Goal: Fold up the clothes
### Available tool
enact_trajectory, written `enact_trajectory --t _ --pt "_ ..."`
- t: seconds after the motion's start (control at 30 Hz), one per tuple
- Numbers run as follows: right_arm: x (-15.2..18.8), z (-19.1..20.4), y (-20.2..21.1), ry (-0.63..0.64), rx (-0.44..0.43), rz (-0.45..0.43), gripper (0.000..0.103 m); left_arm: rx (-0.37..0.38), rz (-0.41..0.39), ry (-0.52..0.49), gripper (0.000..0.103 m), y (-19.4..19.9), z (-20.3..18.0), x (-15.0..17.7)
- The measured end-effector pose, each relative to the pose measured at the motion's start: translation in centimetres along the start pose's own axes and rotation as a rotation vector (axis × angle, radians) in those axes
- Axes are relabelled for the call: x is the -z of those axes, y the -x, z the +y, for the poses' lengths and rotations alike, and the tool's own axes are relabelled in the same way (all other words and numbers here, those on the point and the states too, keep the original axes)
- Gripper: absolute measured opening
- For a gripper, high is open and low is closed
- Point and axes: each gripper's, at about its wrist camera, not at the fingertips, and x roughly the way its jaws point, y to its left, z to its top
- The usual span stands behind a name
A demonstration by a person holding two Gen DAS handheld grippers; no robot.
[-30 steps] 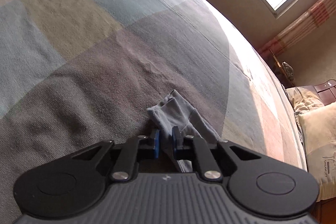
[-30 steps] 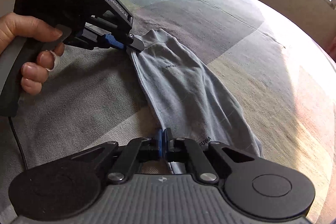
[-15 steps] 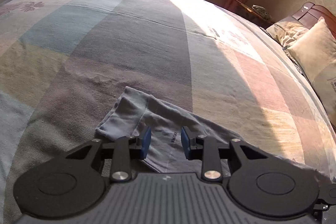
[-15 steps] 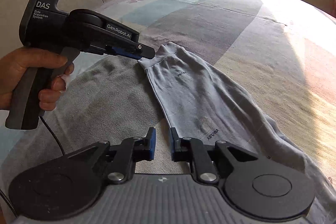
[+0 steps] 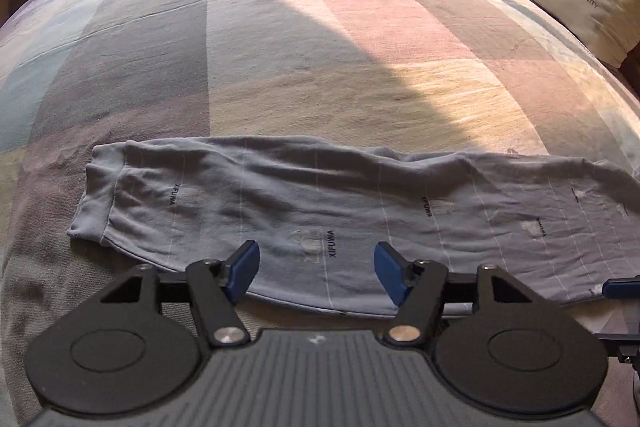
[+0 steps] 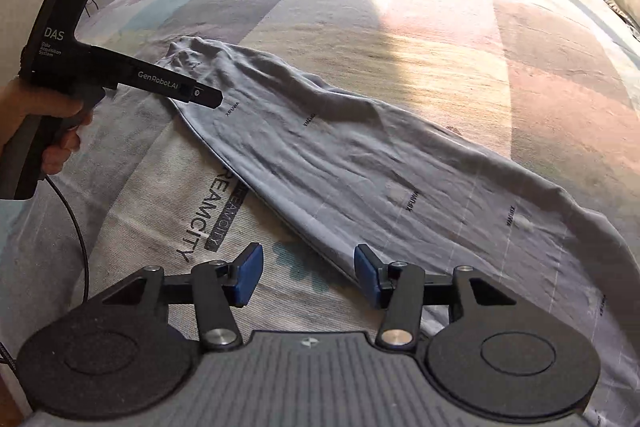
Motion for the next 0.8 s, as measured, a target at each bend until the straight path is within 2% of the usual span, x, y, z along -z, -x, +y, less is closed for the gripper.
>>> enact_trajectory --t 0.1,0.23,0.37,0.5,0.67,0.8 --pt "2.3 -1.8 2.6 -0.110 0.067 0.004 0.067 0.061 0.033 -0.094 0.074 0.5 -4.7 -0.1" --pt "5.8 -4.4 6.2 -0.241 0.150 -0.033 0.082 0.146 0.059 -0.189 0.075 0.1 -11.3 -0.1" --pt "9.2 -8.2 8.0 -0.352 0.230 -0.046 0.086 0.214 0.042 -0.240 0.075 -0.3 -17.3 -0.2" --pt "11.8 -12.8 9.4 -0.411 0.261 -0.069 0.086 0.215 0.041 -0.250 0.075 -1.1 -22.6 -0.3" --pt "13.0 -19.2 10.2 -0.411 0.265 -0.075 0.086 0.209 0.055 -0.214 0.075 -1.9 -27.6 -0.6" --pt "13.9 -24.4 10.8 -0.409 0.266 -0.078 0.094 0.203 0.056 -0.177 0.075 -3.2 -30.5 -0.5"
